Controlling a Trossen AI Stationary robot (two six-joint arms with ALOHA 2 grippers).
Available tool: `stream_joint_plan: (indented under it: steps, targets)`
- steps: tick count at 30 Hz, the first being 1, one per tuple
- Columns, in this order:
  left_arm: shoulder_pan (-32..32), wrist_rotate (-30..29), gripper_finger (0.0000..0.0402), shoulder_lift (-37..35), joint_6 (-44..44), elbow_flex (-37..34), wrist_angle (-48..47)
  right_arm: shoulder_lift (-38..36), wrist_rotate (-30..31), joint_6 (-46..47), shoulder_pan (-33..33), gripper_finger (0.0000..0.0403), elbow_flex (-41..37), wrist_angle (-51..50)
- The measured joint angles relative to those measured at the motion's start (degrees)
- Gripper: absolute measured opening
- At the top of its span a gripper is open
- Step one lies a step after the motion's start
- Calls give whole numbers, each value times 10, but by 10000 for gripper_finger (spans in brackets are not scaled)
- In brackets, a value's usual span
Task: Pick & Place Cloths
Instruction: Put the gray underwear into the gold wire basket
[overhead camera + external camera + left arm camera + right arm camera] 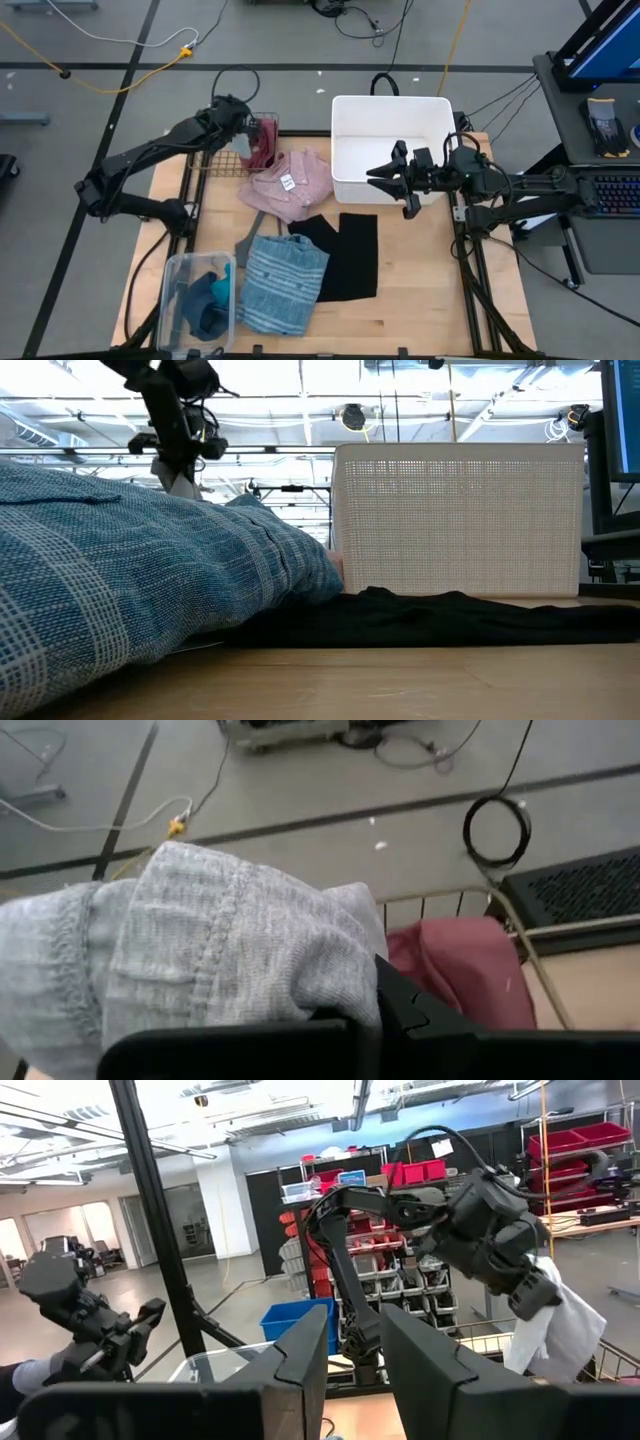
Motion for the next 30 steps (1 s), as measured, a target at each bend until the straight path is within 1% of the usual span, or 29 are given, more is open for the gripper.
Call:
stream_joint_plan:
  steps: [4,7,9,12,23,26,30]
  targets:
    - [10,24,2,22,-19,0,-7,0,0,0,0,86,0,-1]
    - [19,47,2,36,-40,0,-36,0,0,0,0,86,0,-1]
    - [24,52,2,43,-53,0,-53,0,0,0,0,86,0,-1]
    - [30,55,2,44,-64,0,-69,0,-2,0,0,86,0,-2]
    - [32,94,4,44,-90,0,-76,0,-2,0,0,86,0,-13]
    - [32,95,18,44,-93,0,-76,0,-3,0,0,86,0,-23]
    - [30,95,61,44,-95,0,-76,0,-4,4,0,86,0,-27]
